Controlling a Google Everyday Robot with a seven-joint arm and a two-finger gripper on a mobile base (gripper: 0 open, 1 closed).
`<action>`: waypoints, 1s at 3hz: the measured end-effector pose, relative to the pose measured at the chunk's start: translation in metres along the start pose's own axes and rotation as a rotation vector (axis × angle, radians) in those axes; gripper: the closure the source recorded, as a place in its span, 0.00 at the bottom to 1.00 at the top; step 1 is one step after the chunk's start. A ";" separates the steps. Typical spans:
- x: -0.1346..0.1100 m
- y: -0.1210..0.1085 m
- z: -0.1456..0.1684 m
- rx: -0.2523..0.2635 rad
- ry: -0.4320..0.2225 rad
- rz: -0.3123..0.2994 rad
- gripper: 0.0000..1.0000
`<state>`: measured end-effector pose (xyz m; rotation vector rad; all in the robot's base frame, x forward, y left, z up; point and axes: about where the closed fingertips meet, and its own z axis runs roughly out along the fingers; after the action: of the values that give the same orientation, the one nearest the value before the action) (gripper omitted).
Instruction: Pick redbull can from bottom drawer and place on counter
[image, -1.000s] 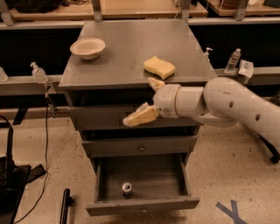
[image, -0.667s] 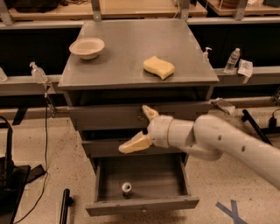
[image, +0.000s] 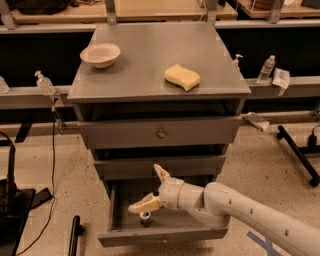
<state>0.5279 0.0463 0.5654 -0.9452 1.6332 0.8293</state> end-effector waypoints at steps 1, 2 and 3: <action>0.000 0.000 0.000 0.000 0.000 0.000 0.00; 0.017 -0.008 0.011 -0.013 0.046 -0.050 0.00; 0.068 -0.029 0.032 -0.063 0.155 -0.139 0.00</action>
Offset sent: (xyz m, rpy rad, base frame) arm 0.0398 0.0029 -0.0824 -0.2560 -0.0856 0.1069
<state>0.5562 0.0487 0.4897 -1.1789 1.6588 0.7311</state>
